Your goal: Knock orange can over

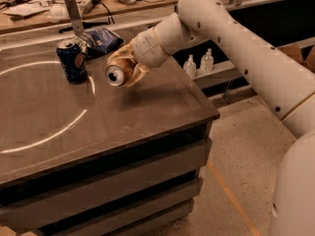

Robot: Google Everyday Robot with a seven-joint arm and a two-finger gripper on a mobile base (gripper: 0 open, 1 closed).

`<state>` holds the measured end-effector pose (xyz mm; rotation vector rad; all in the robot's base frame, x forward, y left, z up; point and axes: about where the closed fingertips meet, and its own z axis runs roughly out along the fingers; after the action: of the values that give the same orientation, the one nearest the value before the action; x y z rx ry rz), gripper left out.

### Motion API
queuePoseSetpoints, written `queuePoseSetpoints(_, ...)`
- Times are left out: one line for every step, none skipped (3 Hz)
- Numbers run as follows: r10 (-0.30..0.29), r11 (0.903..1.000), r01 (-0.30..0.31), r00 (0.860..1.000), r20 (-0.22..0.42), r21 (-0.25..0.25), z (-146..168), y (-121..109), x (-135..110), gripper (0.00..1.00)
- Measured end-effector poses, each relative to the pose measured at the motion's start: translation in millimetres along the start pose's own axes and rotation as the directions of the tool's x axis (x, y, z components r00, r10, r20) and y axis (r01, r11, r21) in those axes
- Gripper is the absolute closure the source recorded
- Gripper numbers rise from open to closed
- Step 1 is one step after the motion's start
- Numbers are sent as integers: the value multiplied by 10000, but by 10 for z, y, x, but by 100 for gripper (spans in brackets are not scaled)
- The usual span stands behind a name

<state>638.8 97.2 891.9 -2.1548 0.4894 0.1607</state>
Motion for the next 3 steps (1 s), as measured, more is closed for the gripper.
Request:
queuePoseSetpoints(-577,9916,483,9954,-759,-1201,33,119,35,97)
queuePoseSetpoints(-1158,9608,808,9861,-1195,-2651,86,206,52,67)
queuePoseSetpoints(-1390,9405,886,9813,-1332,-3282,77,231,68,44)
